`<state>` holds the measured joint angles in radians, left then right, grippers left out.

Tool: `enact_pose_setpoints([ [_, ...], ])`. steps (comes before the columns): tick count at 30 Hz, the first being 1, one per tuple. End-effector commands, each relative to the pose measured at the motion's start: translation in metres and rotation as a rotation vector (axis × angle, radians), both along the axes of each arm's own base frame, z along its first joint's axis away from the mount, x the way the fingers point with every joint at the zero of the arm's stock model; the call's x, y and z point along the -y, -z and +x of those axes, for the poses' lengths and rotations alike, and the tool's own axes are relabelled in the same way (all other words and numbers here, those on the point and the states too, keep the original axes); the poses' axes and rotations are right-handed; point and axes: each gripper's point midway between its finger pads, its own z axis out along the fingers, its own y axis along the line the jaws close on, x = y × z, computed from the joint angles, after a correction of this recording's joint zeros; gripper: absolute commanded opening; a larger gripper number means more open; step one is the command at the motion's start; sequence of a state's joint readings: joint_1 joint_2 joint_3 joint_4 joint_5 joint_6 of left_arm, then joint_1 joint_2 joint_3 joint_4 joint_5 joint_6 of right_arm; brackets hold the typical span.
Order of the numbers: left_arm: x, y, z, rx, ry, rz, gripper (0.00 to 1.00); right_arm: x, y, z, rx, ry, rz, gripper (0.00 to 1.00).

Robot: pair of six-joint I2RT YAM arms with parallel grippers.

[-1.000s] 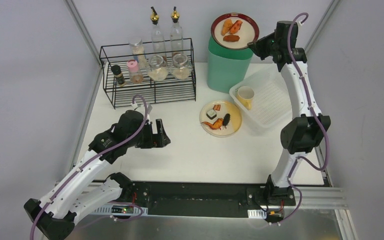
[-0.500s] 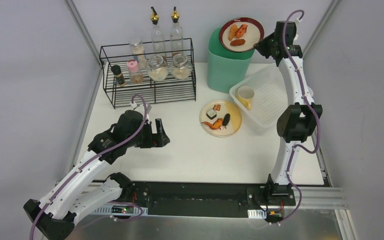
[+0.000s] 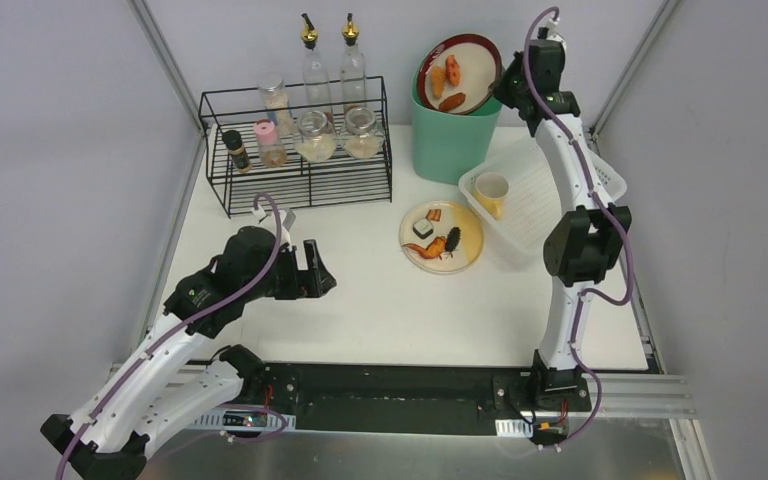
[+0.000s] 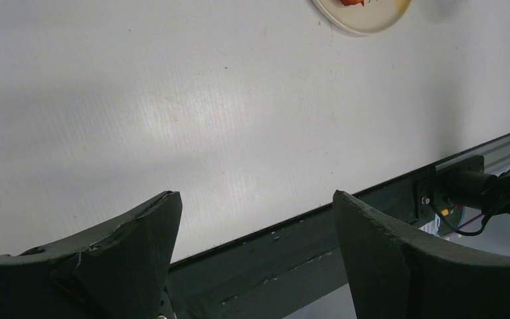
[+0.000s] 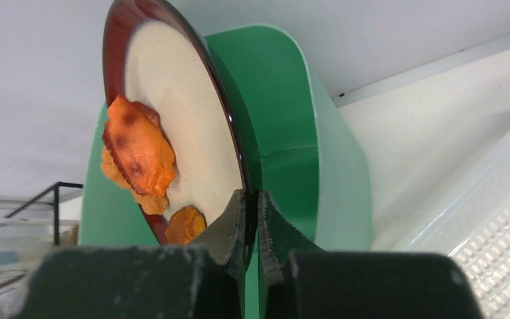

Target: Clear the kitchen counter

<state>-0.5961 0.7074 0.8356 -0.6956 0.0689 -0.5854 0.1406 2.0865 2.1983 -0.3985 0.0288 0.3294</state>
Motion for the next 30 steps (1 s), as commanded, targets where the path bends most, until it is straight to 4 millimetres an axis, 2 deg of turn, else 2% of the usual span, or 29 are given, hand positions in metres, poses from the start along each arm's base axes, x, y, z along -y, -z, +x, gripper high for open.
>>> enact_pose_setpoints([
  [1,-0.005,0.002,-0.004,0.008,-0.005,0.01,0.86,-0.011,-0.143,-0.007,0.464,-0.018,-0.055,0.0],
  [15,-0.008,0.002,-0.006,0.013,-0.006,0.02,0.87,-0.035,-0.177,-0.026,0.643,-0.033,-0.339,0.0],
  [21,-0.007,0.003,-0.005,0.006,-0.005,0.027,0.87,-0.044,-0.207,-0.042,0.772,0.021,-0.521,0.0],
  [30,-0.008,0.003,-0.003,0.006,-0.007,0.036,0.87,-0.039,-0.256,-0.058,0.886,0.114,-0.615,0.0],
])
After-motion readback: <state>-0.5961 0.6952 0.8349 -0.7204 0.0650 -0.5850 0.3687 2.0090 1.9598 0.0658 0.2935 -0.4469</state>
